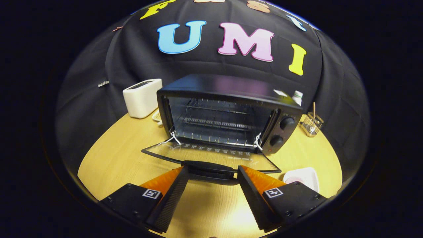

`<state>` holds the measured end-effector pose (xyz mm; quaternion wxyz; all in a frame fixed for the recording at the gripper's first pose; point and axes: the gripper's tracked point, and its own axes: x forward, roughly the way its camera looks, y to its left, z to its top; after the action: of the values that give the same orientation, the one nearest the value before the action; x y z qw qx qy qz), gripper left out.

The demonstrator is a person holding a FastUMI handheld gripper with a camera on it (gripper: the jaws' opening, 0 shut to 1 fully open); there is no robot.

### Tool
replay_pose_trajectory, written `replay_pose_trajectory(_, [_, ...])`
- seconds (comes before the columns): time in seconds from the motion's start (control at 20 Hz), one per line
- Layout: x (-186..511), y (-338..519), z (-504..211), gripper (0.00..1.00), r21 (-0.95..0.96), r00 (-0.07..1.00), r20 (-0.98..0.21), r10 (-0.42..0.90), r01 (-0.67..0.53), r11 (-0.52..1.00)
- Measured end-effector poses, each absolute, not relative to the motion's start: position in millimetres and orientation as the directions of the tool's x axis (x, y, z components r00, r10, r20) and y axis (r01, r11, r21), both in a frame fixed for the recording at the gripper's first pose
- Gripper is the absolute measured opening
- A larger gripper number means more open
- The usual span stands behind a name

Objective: Open the toaster oven, put the food inside, and close the toaster oven door.

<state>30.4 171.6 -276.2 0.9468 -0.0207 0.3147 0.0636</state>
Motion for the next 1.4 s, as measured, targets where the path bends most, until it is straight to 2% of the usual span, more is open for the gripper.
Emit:
replay_pose_trajectory(0.3, [6,162,-314,0.99,-0.005,0.7,-0.703,0.126,-0.182,0.983])
replay_pose_trajectory(0.6, [-9,110,-283,0.99,-0.015,0.707,-0.697,0.121,-0.183,0.983])
replay_pose_trajectory(1.0, [-5,-6,-257,0.99,-0.001,0.72,-0.688,0.088,-0.122,0.993])
replay_pose_trajectory(1.4, [-3,-83,-258,0.99,0.071,0.689,-0.711,0.144,-0.133,0.989])
